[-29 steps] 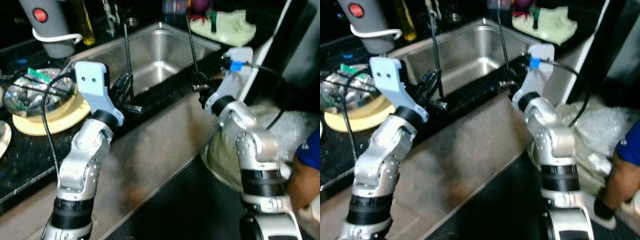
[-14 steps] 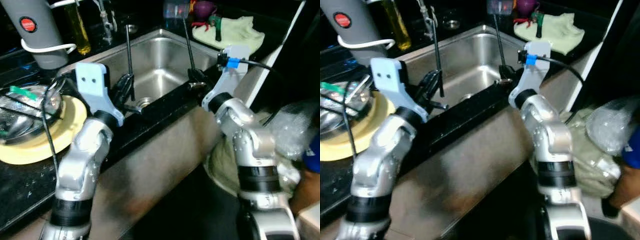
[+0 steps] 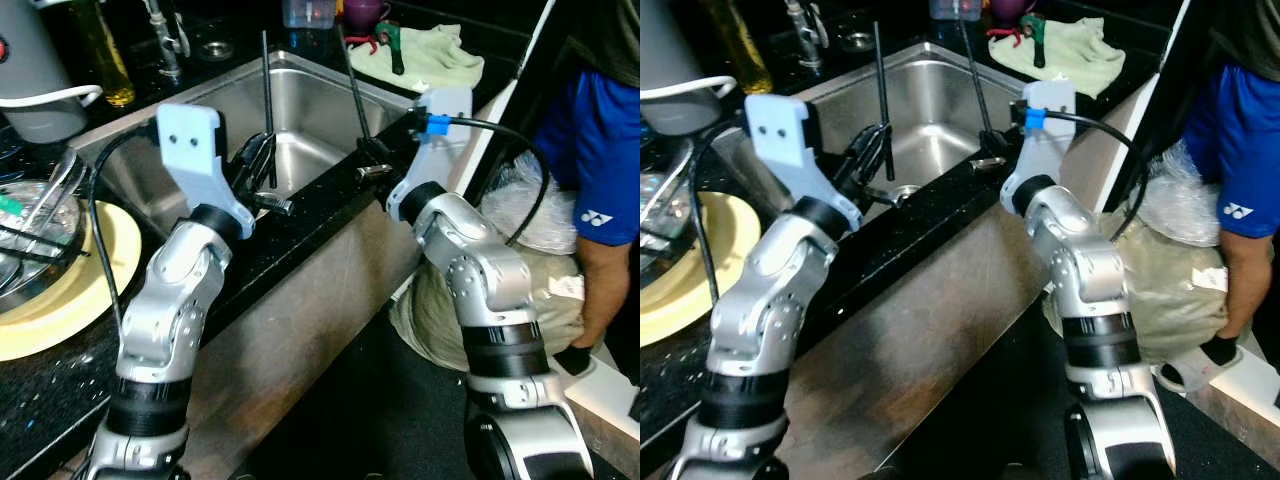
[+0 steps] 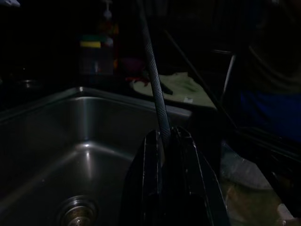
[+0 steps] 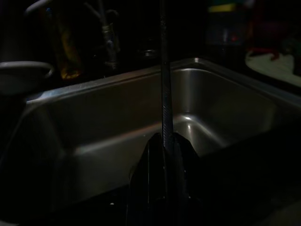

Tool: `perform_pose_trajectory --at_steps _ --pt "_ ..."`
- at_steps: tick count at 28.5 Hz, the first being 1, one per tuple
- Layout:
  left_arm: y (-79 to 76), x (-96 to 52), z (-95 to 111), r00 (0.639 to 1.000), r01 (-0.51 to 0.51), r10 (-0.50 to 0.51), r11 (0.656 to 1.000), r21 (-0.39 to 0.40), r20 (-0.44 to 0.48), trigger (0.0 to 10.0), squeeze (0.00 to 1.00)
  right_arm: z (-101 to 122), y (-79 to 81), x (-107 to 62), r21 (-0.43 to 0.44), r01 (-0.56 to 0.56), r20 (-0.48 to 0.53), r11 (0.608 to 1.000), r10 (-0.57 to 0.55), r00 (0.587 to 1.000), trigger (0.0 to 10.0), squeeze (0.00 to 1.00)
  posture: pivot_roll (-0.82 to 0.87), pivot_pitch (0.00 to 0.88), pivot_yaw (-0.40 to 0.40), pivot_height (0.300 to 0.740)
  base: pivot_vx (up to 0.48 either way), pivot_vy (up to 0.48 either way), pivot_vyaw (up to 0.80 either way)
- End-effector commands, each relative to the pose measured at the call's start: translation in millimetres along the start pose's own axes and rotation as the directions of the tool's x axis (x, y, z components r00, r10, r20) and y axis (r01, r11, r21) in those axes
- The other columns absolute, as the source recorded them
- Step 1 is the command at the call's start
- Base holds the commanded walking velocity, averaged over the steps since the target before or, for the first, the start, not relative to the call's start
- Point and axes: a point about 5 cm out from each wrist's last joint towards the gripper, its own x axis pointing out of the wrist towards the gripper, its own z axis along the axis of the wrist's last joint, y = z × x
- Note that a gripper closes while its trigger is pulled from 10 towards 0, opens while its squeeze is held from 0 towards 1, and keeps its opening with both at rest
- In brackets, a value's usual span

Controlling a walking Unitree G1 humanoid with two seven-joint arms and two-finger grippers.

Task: Kitchen organization

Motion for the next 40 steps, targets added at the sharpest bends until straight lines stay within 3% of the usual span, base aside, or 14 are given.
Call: perform_pose_trajectory --at_steps 1,3,8,17,28,29,30,31,40 --pt "2.8 6.3 -8 0.999 -0.013 0.014 1.0 0.02 -0.052 10.0 0.0 -2 2.2 7.4 -0.079 -0.002 -0.018 0.997 0.001 1.0 10.0 0.0 0.0 0.059 0.01 0.74 0.0 0.0 0.0" --pt "7.2 20.1 -13 0.995 -0.026 0.03 0.999 0.042 -0.099 10.0 0.0 2 7.4 22.0 -0.163 -0.012 -0.036 0.986 0.006 0.999 10.0 0.0 0.0 0.071 0.009 0.74 0.0 0.0 0.0" --pt "12.4 32.5 -17 0.991 -0.02 0.027 0.998 0.052 -0.134 10.0 0.0 4 7.2 34.7 -0.197 0.018 -0.05 0.98 -0.028 0.998 10.0 0.0 0.0 0.08 0.008 0.74 0.0 0.0 0.0" --pt "44.9 54.4 -24 0.968 -0.112 0.118 0.993 0.04 -0.221 10.0 0.0 10 14.8 56.5 -0.284 0.018 -0.045 0.959 -0.032 0.998 10.0 0.0 0.0 0.148 0.009 0.74 0.0 0.0 0.0" --pt "65.3 64.5 -21 0.954 -0.159 0.162 0.987 0.033 -0.252 10.0 0.0 28 11.6 59.9 -0.269 0.042 0.024 0.962 -0.037 0.999 10.0 0.0 -0.02 0.197 0.007 0.74 0.0 0.0 0.0" --pt "66.8 65.6 -21 0.954 -0.16 0.162 0.987 0.029 -0.252 10.0 0.13 31 10.4 59.8 -0.264 0.046 0.037 0.963 -0.038 0.999 10.0 0.0 -0.02 0.199 0.008 0.74 0.0 0.0 0.0" --pt "67.2 66.2 -20 0.955 -0.159 0.16 0.987 0.025 -0.252 10.0 0.62 32 10.0 59.9 -0.262 0.048 0.043 0.964 -0.038 0.998 10.0 0.0 -0.02 0.199 0.007 0.74 0.0 0.0 0.0" --pt "66.8 66.8 -19 0.957 -0.154 0.155 0.988 0.023 -0.247 10.0 1.0 34 9.8 59.8 -0.259 0.049 0.051 0.965 -0.037 0.998 10.0 0.0 -0.02 0.2 0.007 0.74 0.0 0.0 0.0" --pt "63.8 68.3 -10 0.968 -0.148 0.151 0.989 0.028 -0.198 10.0 1.0 38 15.0 62.7 -0.238 0.024 0.073 0.971 -0.007 0.997 10.0 0.0 -0.01 0.195 -0.006 0.74 0.0 0.0 0.0"
